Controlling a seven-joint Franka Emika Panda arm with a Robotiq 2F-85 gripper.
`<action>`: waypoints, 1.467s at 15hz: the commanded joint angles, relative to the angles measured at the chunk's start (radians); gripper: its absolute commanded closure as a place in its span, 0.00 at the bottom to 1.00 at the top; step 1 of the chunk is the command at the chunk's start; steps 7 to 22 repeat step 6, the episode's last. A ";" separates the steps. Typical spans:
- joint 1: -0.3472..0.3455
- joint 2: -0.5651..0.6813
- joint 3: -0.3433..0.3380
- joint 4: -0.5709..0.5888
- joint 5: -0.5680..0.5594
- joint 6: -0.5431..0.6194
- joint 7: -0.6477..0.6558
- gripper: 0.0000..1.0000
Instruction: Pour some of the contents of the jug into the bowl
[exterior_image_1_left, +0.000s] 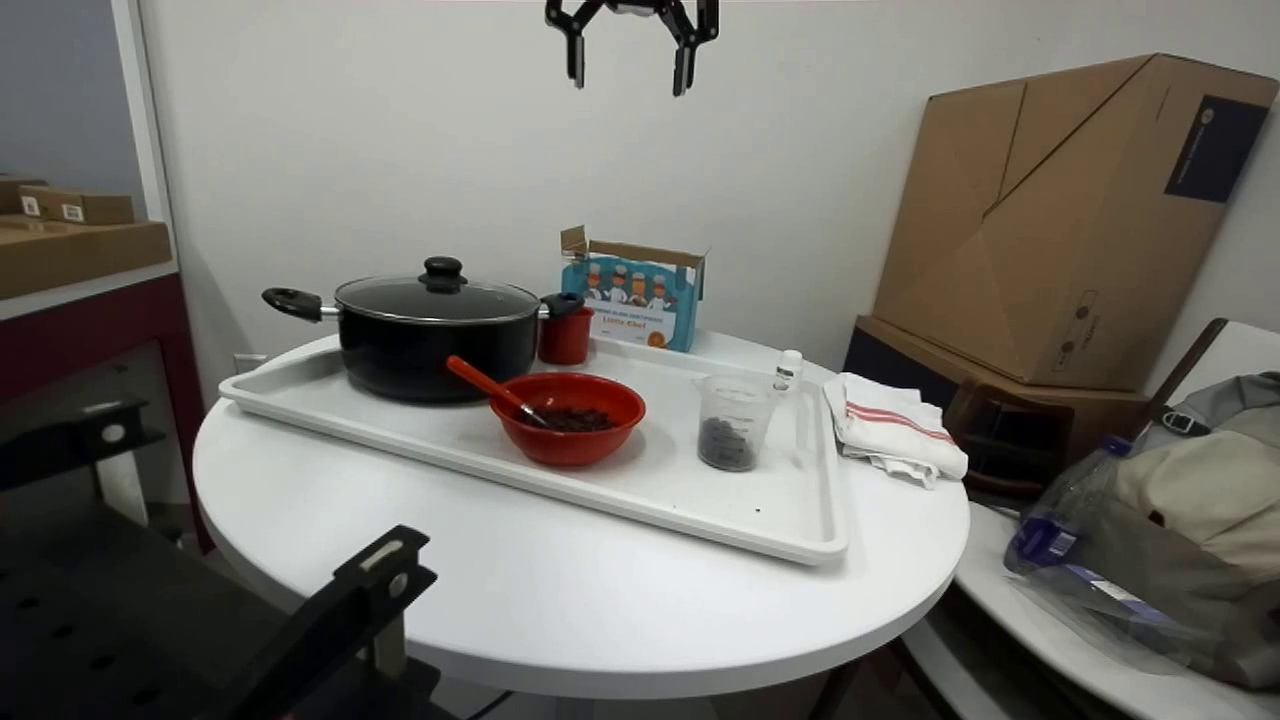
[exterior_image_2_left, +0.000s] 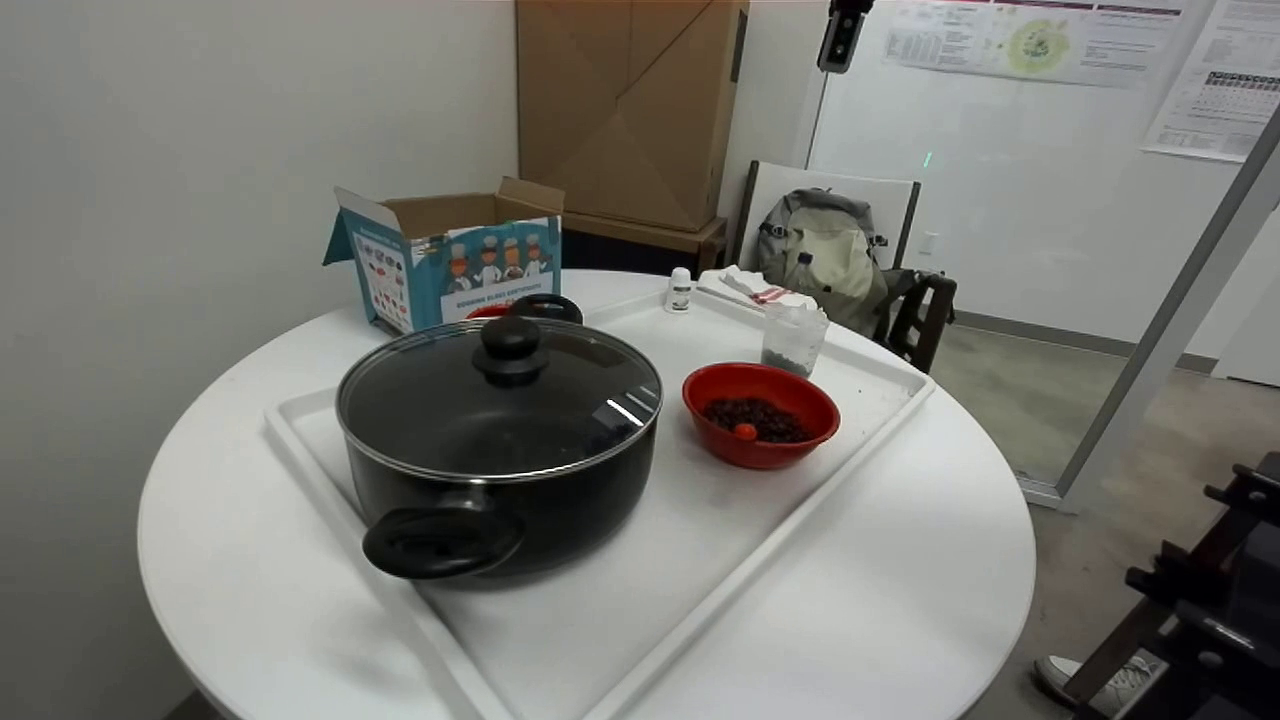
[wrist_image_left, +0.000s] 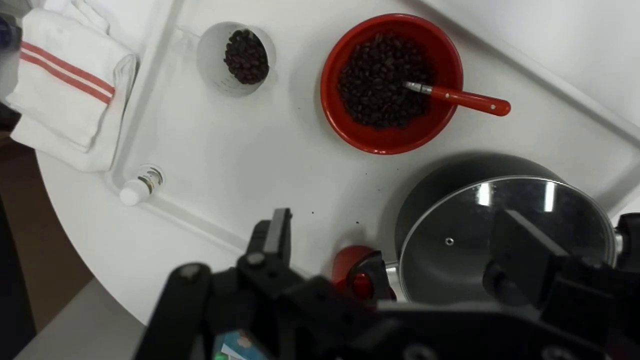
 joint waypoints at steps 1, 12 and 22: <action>0.017 -0.013 -0.015 -0.012 0.017 0.002 -0.009 0.00; 0.019 -0.024 -0.016 -0.029 0.027 0.009 -0.014 0.00; 0.019 -0.024 -0.016 -0.029 0.027 0.009 -0.014 0.00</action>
